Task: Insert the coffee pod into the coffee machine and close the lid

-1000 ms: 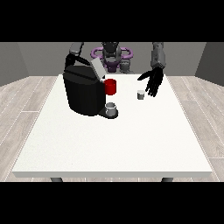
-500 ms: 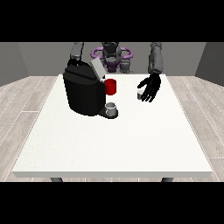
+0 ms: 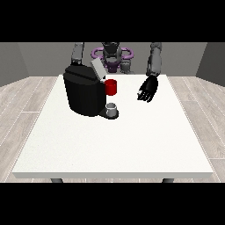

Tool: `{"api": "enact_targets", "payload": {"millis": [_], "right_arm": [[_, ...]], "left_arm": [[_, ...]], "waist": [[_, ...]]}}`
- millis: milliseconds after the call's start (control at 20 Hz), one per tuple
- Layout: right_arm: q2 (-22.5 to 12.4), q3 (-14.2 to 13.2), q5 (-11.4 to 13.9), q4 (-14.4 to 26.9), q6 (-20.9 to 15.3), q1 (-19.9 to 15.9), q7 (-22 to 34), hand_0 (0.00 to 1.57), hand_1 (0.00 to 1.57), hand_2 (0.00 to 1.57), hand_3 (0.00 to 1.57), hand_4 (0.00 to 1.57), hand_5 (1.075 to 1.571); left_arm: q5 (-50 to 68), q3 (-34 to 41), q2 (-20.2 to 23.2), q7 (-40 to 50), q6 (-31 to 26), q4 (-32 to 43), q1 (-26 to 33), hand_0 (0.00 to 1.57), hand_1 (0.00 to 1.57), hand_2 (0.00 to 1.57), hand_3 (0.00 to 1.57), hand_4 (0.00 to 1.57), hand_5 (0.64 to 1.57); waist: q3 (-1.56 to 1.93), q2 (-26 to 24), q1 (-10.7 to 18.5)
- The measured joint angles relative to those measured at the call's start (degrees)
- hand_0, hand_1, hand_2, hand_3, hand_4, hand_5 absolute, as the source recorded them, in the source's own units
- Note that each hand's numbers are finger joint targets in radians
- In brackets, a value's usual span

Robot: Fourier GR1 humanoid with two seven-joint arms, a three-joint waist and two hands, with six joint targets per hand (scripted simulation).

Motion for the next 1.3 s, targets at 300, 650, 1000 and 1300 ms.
{"api": "enact_targets", "payload": {"millis": [300,650,1000,1300], "right_arm": [[-0.2,-1.1,-1.0,2.2,1.0,-1.4,-0.4,0.00,0.00,0.00,0.00,0.00,1.571],[-0.5,-2.2,-2.1,5.2,1.2,-0.8,-1.8,0.00,0.00,0.00,0.00,0.00,1.571],[-0.8,-2.6,0.6,8.5,-1.8,0.4,-1.1,0.00,0.00,0.00,0.00,0.00,1.571],[-1.1,-3.1,1.3,11.6,-2.0,0.6,-1.3,0.00,0.00,0.00,0.00,0.00,1.571]], "left_arm": [[-4.4,-1.7,0.3,1.0,-2.5,4.0,-2.4,0.76,0.76,0.98,0.86,0.40,1.571],[-6.9,-0.8,-0.6,-1.9,-2.5,7.7,-4.0,1.19,1.19,1.29,1.22,0.51,1.571],[-3.8,1.8,-3.7,-5.0,-4.8,7.0,-5.7,1.45,1.45,1.43,1.35,0.53,1.571],[-2.5,2.9,-4.2,-3.2,-12.3,6.1,-10.0,1.40,1.40,1.39,1.33,0.54,1.571]], "waist": [[0.07,-0.8,-0.3],[0.05,-2.1,0.4],[0.00,-4.9,1.8],[0.01,-8.1,2.1]]}}
